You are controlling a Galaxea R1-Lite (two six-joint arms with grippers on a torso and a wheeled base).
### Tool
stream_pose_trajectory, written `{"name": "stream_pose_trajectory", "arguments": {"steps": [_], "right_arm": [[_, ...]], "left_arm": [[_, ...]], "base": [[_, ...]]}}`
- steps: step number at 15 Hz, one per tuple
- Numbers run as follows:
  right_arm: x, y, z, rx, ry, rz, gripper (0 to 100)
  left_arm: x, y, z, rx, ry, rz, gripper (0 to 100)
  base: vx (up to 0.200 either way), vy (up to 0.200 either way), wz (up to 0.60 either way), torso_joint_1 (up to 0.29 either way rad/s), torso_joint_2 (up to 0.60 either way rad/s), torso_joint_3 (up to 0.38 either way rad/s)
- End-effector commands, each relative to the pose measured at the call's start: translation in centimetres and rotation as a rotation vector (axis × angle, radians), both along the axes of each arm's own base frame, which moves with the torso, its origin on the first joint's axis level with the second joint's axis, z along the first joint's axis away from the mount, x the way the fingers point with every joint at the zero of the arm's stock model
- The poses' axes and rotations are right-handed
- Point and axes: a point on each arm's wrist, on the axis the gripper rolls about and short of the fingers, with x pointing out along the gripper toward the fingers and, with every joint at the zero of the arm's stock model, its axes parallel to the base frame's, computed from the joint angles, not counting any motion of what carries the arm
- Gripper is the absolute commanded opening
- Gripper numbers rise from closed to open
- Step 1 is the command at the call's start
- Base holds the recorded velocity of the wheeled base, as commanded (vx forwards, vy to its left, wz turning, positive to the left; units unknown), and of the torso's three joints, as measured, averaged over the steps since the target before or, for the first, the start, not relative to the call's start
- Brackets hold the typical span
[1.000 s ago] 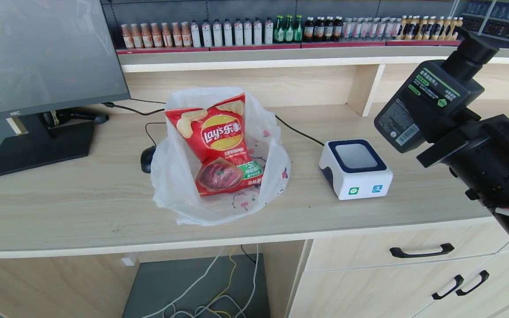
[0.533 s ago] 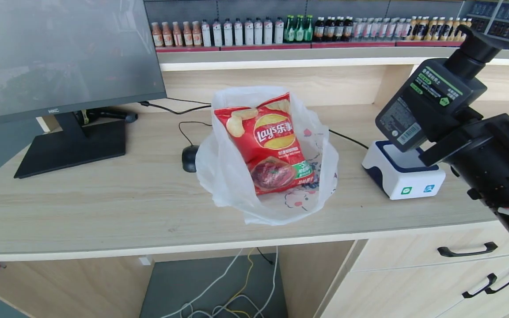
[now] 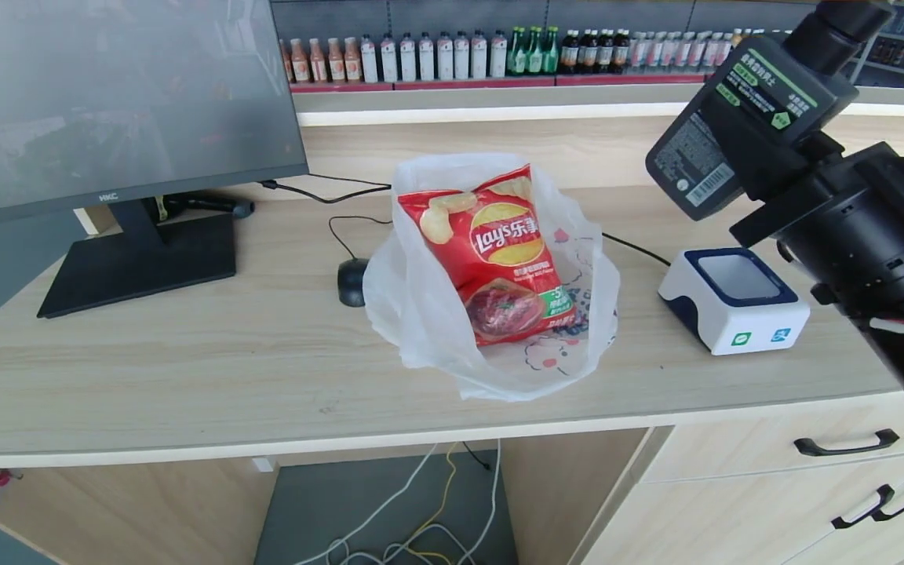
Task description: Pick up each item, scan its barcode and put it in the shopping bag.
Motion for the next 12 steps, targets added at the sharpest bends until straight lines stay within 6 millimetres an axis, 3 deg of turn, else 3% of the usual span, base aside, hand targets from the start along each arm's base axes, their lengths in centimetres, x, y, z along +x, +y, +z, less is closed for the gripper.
{"name": "stream_pose_trajectory", "arguments": {"steps": [1, 4, 12], "right_arm": [[2.5, 2.4, -0.4, -0.006, 0.005, 0.038, 0], [3.6, 6.9, -2.2, -0.024, 0.048, 0.139, 0], [6.3, 8.7, -6.3, -0.05, 0.171, 0.13, 0]], "left_arm": [[0.0, 0.0, 0.0, 0.0, 0.0, 0.001, 100], [0.0, 0.0, 0.0, 0.0, 0.0, 0.0, 100], [0.0, 0.0, 0.0, 0.0, 0.0, 0.0, 100]], "base": [[0.0, 0.0, 0.0, 0.0, 0.0, 0.0], [0.0, 0.0, 0.0, 0.0, 0.0, 0.0], [0.0, 0.0, 0.0, 0.0, 0.0, 0.0]]}}
